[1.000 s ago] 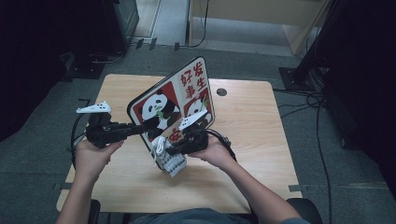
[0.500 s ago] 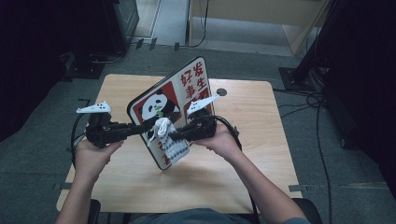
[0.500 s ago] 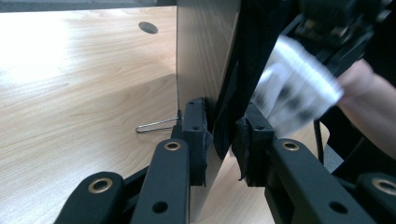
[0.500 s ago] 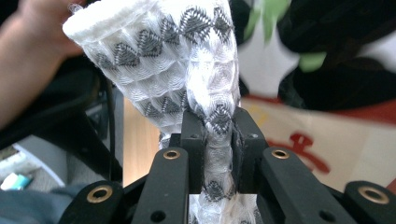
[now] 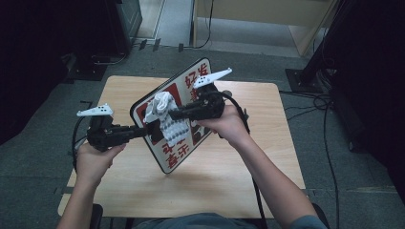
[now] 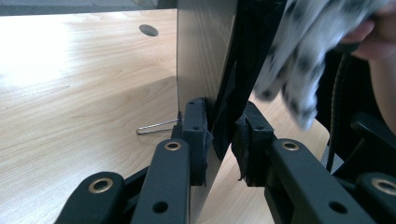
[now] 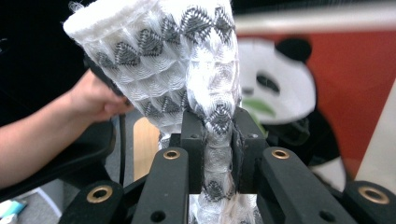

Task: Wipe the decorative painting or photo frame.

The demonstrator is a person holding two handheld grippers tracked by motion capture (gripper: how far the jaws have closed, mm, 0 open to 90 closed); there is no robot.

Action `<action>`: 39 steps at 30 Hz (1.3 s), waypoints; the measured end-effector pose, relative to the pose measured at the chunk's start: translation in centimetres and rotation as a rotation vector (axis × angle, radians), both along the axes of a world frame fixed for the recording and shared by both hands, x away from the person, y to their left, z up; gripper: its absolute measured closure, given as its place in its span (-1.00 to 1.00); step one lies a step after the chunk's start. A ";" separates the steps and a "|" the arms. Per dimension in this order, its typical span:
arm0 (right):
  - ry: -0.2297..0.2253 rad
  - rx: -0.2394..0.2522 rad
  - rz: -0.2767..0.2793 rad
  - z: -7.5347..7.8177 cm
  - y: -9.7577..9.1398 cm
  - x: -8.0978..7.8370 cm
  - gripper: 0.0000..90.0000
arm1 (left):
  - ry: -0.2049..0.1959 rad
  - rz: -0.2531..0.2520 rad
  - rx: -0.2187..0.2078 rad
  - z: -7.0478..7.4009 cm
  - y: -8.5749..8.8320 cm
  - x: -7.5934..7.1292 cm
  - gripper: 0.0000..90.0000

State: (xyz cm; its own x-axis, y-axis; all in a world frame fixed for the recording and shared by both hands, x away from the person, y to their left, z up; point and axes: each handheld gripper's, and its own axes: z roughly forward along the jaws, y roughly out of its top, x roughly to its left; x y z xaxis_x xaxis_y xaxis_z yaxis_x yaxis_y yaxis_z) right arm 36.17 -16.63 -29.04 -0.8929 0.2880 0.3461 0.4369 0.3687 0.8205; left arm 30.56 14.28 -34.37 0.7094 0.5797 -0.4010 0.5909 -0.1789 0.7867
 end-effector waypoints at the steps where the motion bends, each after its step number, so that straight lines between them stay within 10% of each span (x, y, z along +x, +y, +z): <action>1: -0.012 0.003 0.000 0.5 0.1 0.1 0.76 | -0.001 0.001 0.000 0.0 0.0 0.0 0.70; 17: -0.071 -0.017 -0.022 5.7 4.5 2.2 0.75 | -0.012 0.002 -0.002 0.0 -0.1 -0.1 0.71; 39: -0.122 -0.125 -0.066 5.6 8.4 2.5 0.69 | -0.027 0.007 0.007 0.0 0.0 0.0 0.72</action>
State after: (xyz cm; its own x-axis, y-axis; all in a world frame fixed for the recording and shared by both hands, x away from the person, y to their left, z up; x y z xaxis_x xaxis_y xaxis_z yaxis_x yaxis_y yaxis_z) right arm 38.70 -8.24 -23.47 -0.9039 0.3810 0.1946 0.3637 0.4450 0.8183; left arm 30.51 14.28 -34.41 0.7157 0.5874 -0.3778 0.5707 -0.1801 0.8012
